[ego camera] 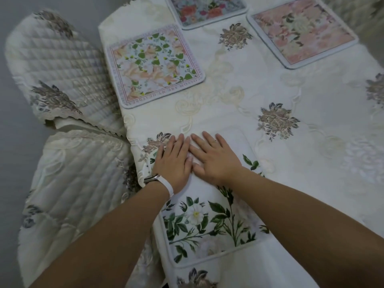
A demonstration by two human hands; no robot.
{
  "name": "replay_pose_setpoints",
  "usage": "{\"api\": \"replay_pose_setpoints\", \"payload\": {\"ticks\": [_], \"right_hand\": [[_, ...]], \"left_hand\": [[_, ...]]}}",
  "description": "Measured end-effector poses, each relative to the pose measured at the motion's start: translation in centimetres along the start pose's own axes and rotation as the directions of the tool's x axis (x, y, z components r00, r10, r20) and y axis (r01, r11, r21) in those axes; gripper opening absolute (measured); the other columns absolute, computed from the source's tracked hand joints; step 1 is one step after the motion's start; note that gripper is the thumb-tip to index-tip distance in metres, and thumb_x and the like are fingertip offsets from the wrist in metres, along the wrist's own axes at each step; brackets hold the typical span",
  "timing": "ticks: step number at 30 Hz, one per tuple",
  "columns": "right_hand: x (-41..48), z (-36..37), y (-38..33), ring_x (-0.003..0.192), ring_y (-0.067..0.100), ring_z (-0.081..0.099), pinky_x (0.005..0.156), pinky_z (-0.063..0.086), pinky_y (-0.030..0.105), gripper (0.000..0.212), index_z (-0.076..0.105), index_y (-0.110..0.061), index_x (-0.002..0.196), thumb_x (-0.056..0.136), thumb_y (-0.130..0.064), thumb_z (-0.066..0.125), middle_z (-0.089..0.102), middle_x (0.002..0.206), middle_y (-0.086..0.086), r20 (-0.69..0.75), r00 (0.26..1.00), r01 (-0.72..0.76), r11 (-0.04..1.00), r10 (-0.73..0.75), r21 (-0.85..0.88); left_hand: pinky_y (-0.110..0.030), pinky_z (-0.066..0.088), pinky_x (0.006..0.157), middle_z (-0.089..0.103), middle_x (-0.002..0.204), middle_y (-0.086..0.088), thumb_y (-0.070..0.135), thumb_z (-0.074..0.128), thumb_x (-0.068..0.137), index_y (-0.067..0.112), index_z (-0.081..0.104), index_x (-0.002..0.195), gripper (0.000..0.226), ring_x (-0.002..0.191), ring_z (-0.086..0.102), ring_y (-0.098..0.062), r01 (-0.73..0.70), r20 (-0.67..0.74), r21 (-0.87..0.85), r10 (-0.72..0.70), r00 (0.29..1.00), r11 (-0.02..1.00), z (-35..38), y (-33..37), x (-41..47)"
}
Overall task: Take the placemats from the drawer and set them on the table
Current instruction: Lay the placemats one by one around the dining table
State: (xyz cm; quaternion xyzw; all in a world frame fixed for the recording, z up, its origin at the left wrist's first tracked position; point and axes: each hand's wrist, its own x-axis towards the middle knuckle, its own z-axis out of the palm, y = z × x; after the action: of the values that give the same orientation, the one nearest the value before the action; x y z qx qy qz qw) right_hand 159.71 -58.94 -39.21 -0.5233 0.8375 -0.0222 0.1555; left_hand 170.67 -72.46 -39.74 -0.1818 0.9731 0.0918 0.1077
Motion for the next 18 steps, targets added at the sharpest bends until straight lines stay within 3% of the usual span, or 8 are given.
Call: {"api": "replay_pose_setpoints", "payload": {"ticks": [4, 8, 11, 14, 18], "right_hand": [[0.0, -0.1, 1.8, 0.152, 0.019, -0.001, 0.122, 0.000, 0.047, 0.069, 0.006, -0.033, 0.157, 0.096, -0.062, 0.020, 0.001, 0.166, -0.007, -0.024, 0.994, -0.109, 0.993, 0.110, 0.047], [-1.5, -0.9, 6.3, 0.152, 0.022, -0.004, 0.122, 0.002, 0.048, 0.072, 0.004, -0.028, 0.157, 0.096, -0.063, 0.016, -0.002, 0.166, -0.001, -0.049, 0.951, -0.300, 0.950, 0.305, 0.080], [-3.8, -0.9, 8.8, 0.152, 0.023, -0.008, 0.122, -0.002, 0.048, 0.073, 0.000, -0.024, 0.158, 0.097, -0.061, 0.014, -0.006, 0.166, 0.003, -0.023, 0.918, -0.392, 0.914, 0.397, 0.105], [-6.4, -0.4, 9.0, 0.151, 0.020, -0.013, 0.122, -0.005, 0.046, 0.071, -0.003, -0.021, 0.158, 0.098, -0.058, 0.013, -0.009, 0.165, 0.002, -0.020, 0.918, -0.393, 0.914, 0.397, 0.096], [-9.8, 0.3, 7.1, 0.150, 0.019, -0.017, 0.122, -0.007, 0.045, 0.068, -0.005, -0.023, 0.157, 0.099, -0.054, 0.013, -0.013, 0.164, 0.001, -0.009, 0.960, -0.279, 0.957, 0.281, 0.081]], "left_hand": [[-0.046, 0.000, 0.119, 0.002, 0.164, 0.003, 0.057, 0.010, 0.096, 0.031, 0.004, 0.155, 0.065, 0.150, -0.005, -0.020, 0.065, -0.015, 0.005, -0.065, 0.998, 0.998, 0.3, -0.3, -0.2], [-0.045, -0.005, 0.119, -0.003, 0.164, 0.004, 0.065, 0.015, 0.093, 0.031, 0.003, 0.155, 0.072, 0.149, -0.009, -0.019, 0.182, -0.023, -0.031, -0.183, 0.983, 0.983, 0.2, -0.4, -0.7], [-0.045, 0.000, 0.120, -0.001, 0.164, 0.001, 0.066, 0.020, 0.091, 0.028, 0.005, 0.155, 0.076, 0.150, -0.005, -0.020, 0.271, -0.051, -0.099, -0.277, 0.959, 0.957, 0.3, -1.2, -2.1], [-0.047, 0.002, 0.120, -0.002, 0.164, -0.003, 0.064, 0.019, 0.091, 0.022, 0.004, 0.156, 0.079, 0.150, -0.004, -0.024, 0.325, -0.057, -0.129, -0.334, 0.941, 0.937, 0.8, -1.6, -4.0], [-0.048, 0.001, 0.119, -0.007, 0.164, -0.005, 0.063, 0.017, 0.091, 0.017, 0.000, 0.156, 0.081, 0.150, -0.007, -0.023, 0.361, -0.028, -0.109, -0.366, 0.930, 0.926, 1.5, -0.4, -6.8]]}}
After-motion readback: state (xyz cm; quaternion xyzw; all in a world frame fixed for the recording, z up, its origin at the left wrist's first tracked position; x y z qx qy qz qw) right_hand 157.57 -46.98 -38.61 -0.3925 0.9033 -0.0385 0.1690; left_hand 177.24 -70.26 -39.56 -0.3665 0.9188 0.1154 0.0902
